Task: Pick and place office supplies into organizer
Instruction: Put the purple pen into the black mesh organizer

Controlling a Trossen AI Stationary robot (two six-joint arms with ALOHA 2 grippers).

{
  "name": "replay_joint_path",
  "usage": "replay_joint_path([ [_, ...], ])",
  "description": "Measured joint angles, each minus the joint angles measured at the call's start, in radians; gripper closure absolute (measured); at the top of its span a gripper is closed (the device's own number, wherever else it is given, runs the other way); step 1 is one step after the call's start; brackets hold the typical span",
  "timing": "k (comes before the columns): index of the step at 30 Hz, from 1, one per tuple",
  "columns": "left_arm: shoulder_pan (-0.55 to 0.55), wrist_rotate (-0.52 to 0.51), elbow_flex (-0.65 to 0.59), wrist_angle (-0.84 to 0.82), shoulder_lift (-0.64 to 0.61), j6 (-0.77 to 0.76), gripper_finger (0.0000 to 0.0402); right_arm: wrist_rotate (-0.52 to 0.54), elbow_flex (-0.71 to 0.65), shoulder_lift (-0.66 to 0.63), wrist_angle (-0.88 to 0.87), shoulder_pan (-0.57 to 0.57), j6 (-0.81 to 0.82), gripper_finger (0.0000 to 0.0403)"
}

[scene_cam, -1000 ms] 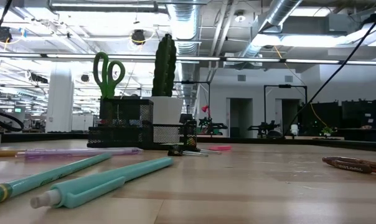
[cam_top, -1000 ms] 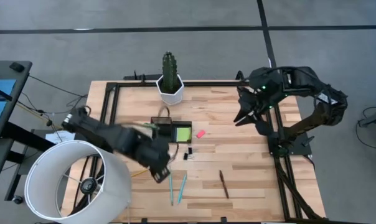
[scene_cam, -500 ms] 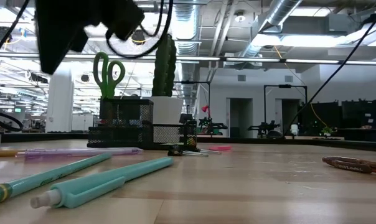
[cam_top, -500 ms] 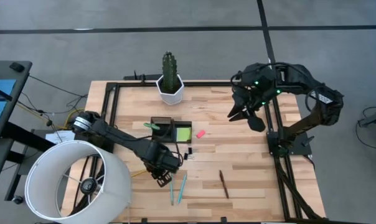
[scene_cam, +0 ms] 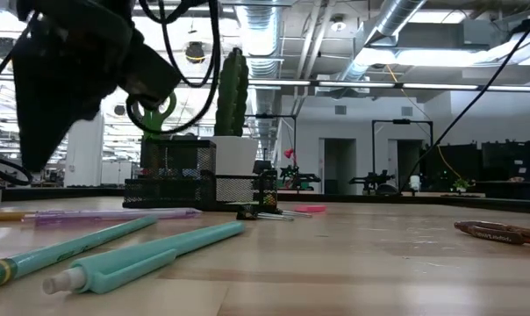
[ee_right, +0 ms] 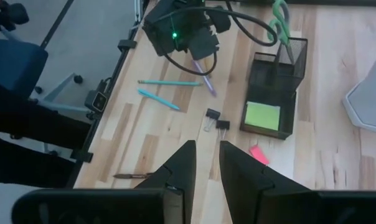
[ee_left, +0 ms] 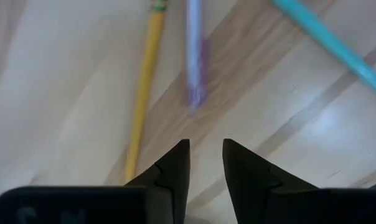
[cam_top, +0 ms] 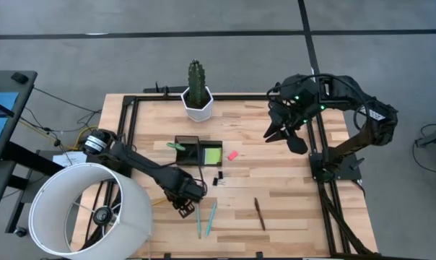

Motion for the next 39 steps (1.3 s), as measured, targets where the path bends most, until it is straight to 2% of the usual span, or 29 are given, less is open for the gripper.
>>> replay_joint_path([
  [6,-0.003,0.004,-0.064,0.068,0.000,-0.041,0.0315,0.001,0.000,0.000,0.000,0.000,0.000,0.0339],
  [16,-0.008,-0.005,-0.091,0.120,0.000,-0.049,0.0315,0.003,0.000,0.000,0.003,0.000,0.000,0.0339],
  [29,-0.028,-0.067,-0.095,0.120,0.000,-0.061,0.0315,0.003,0.000,0.000,0.004,0.000,0.000,0.0339],
  [39,-0.028,-0.051,-0.159,0.154,0.000,-0.075,0.0315,0.003,0.000,0.000,0.004,0.000,0.010,0.0339],
])
